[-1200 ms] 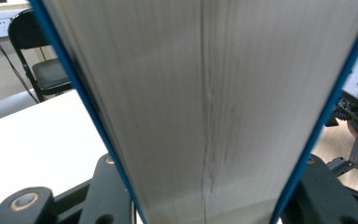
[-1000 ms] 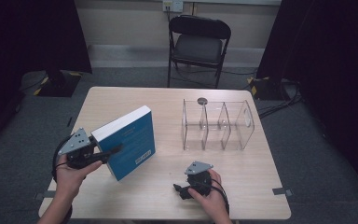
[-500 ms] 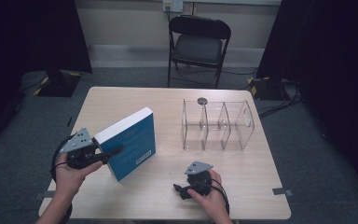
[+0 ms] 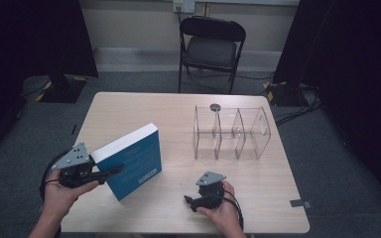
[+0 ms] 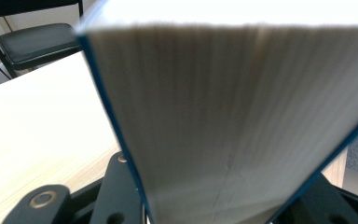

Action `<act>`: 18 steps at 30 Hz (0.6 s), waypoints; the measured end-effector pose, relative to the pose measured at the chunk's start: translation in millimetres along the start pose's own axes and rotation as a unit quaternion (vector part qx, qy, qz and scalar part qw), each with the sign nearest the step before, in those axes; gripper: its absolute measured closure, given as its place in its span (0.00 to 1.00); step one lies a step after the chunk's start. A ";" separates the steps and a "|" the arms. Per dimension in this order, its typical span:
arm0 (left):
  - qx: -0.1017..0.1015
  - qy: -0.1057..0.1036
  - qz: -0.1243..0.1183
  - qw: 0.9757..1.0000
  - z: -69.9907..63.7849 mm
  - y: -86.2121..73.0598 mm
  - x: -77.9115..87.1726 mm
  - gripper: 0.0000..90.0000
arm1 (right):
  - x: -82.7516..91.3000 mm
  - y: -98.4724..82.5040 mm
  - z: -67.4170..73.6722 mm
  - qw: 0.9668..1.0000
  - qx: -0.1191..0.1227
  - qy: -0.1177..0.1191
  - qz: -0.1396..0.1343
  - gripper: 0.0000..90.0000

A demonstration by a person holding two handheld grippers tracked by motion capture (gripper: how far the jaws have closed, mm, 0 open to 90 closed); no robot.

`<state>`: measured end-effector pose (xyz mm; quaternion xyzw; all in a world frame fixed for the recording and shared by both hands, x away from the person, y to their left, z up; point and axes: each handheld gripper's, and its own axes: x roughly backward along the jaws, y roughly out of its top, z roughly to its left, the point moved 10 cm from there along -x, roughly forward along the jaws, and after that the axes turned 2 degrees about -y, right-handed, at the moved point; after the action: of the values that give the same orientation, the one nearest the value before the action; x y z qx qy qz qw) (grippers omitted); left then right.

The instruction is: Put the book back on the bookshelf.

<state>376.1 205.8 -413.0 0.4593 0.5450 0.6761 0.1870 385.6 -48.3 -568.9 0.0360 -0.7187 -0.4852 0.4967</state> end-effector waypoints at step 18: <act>0.001 0.009 -0.024 1.000 2.3 -14.2 5.2 0.55 | 2.1 16.4 5.1 0.999 -0.008 0.049 0.002 0.19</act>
<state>371.7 215.8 -423.7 0.4402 0.5582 0.6751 0.1973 387.7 -37.5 -555.6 0.0544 -0.6898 -0.4872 0.5329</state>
